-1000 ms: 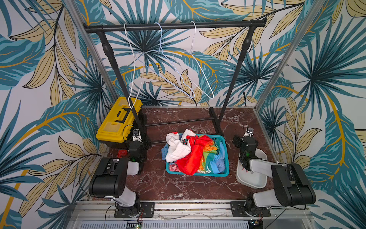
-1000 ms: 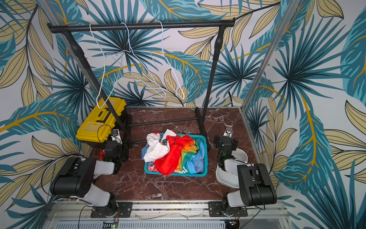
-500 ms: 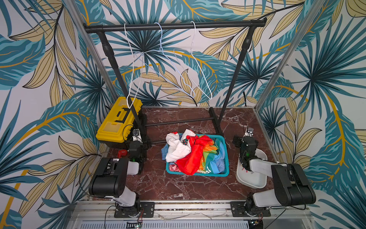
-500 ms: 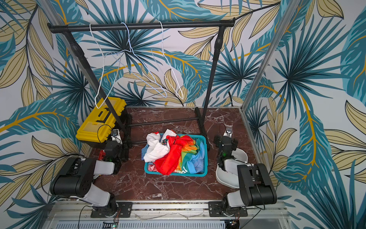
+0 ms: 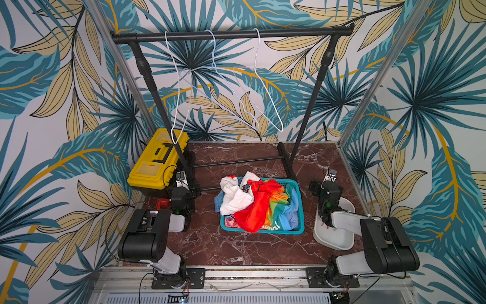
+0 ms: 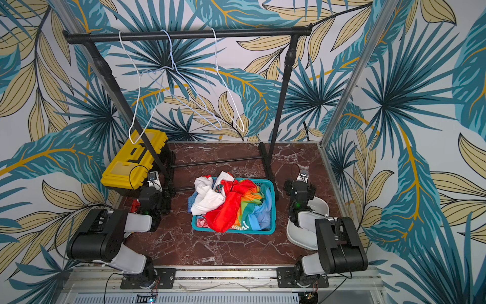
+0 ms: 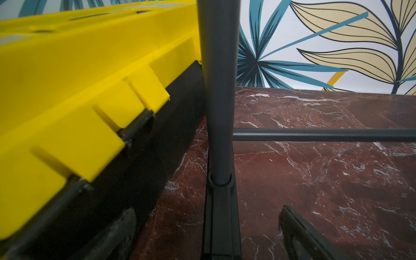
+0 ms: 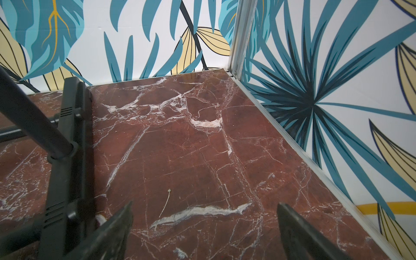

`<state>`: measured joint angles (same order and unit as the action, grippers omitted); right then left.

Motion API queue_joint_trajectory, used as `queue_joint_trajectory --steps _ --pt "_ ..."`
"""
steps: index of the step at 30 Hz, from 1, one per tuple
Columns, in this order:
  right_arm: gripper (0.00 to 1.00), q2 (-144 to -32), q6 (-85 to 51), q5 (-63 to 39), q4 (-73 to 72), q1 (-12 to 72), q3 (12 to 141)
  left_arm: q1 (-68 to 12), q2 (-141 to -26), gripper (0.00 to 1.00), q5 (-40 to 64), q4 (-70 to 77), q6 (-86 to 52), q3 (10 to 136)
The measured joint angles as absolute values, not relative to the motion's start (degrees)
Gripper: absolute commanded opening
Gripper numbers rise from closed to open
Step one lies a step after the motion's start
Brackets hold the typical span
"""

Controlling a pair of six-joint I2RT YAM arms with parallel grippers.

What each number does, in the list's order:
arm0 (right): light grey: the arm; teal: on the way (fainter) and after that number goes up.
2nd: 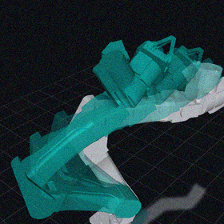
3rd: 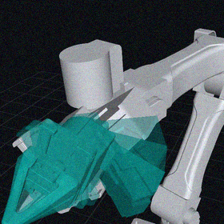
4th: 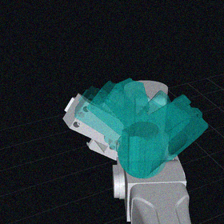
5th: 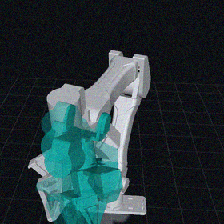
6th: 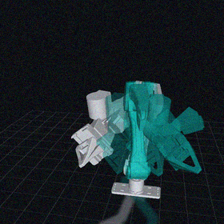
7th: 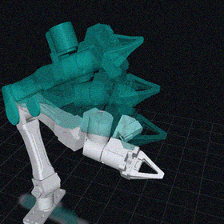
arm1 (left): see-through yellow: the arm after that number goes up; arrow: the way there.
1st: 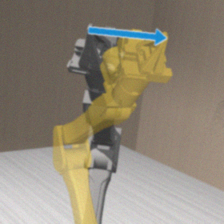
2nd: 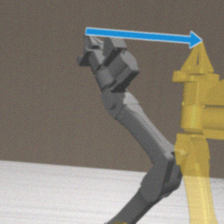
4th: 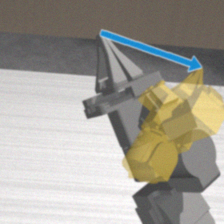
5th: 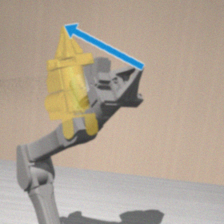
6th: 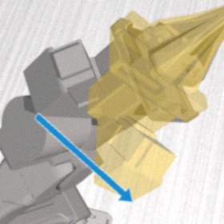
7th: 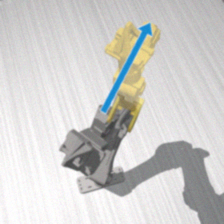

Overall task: Remove the clothespins securing jackets to the hanger
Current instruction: Reset both arms

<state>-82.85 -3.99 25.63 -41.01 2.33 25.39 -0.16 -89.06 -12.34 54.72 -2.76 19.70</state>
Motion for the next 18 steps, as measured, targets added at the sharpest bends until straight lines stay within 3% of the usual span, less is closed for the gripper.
queue_joint_trajectory --steps 18 --pt "1.00 -82.85 -3.99 25.63 -41.01 2.33 25.39 -0.16 -89.06 1.00 -12.34 54.72 -2.76 19.70"
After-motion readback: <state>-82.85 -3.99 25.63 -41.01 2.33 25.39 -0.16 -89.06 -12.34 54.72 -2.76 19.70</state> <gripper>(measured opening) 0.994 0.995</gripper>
